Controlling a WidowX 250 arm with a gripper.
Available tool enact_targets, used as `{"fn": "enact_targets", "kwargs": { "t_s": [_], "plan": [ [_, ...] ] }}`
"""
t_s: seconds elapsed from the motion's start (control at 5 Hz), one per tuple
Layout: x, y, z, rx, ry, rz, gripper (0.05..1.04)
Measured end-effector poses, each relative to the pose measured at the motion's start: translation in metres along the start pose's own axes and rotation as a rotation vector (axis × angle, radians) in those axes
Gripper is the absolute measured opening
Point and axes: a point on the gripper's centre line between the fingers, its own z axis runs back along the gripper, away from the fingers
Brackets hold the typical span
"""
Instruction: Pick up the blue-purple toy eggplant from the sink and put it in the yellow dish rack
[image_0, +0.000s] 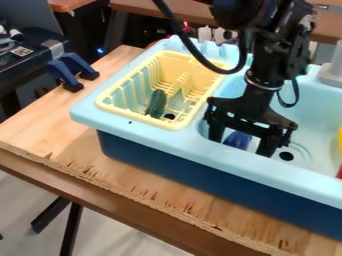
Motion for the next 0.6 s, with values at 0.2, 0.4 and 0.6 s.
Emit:
{"fn": "enact_targets", "kwargs": {
  "t_s": [0.2,0.4,0.6],
  "plan": [
    [0.0035,0.0059,-0.0060,0.017,0.006,0.031,0.966],
    [0.0051,0.0033,-0.0069,0.009,-0.006,0.039,0.702],
    [0.0019,0.0011,-0.0060,0.017,-0.001,0.031,0.668]
  ]
}}
